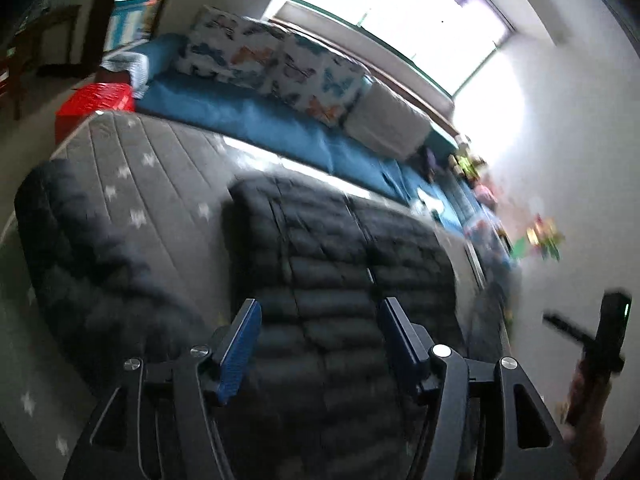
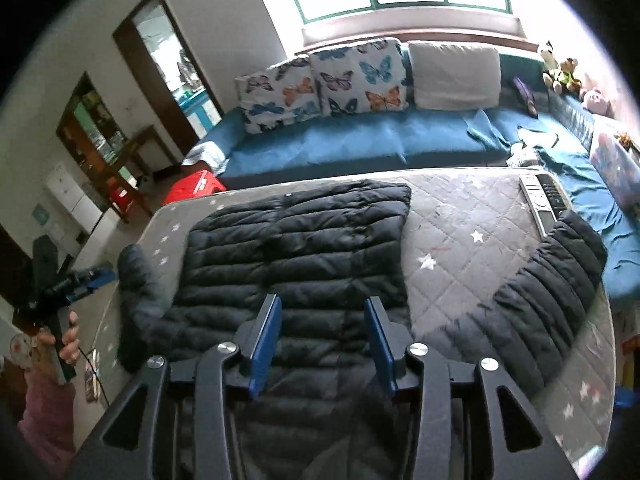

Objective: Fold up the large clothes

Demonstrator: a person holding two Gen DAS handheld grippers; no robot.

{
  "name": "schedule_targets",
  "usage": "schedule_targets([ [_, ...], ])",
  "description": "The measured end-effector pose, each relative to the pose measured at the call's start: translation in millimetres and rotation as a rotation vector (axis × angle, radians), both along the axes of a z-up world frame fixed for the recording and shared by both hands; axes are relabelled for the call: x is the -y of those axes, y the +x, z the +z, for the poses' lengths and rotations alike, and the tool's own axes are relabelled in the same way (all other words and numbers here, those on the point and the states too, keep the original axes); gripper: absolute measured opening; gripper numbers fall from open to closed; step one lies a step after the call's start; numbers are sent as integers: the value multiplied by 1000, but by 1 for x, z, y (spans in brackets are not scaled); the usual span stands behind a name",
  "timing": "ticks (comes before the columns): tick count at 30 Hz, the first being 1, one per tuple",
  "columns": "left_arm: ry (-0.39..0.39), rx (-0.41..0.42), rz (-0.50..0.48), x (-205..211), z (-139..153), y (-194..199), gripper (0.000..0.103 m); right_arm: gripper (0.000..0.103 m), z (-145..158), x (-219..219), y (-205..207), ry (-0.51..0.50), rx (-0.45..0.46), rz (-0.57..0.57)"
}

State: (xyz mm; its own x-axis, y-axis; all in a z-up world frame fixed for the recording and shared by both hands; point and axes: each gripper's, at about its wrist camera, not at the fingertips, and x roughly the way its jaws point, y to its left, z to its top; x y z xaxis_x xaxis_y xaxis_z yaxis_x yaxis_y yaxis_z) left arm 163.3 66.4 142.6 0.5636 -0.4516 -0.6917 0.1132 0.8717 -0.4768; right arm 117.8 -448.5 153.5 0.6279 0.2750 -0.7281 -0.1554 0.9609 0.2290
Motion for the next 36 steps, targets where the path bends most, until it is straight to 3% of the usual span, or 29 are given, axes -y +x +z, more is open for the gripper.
schedule_targets([
  [3,39,-9,-121,27,-13,-51,65,63,-4,-16,-26,-33,-4,35],
  [6,108,-13,-245,57,-30,-97,65,63,-32,-30,-50,-54,-54,80],
  [10,142,4,-356,92,-59,-137,65,63,-93,-63,-78,-84,-142,154],
  [15,144,-25,-441,115,-91,-168,65,63,-120,-106,-120,-190,-95,267],
  [18,161,-28,-445,112,-105,-169,65,63,-118,-130,-148,-224,-4,381],
  [23,208,-39,-431,101,-126,-173,65,63,-139,-164,-165,-159,-41,602],
  [29,243,-19,-451,98,-126,-175,65,63,-163,-181,-156,-90,-57,650],
  [32,249,-19,-452,97,-130,-174,65,63,-176,-201,-155,-123,-43,689],
  [36,253,-21,-449,95,-133,-173,65,63,-197,-230,-169,-132,-101,797],
])
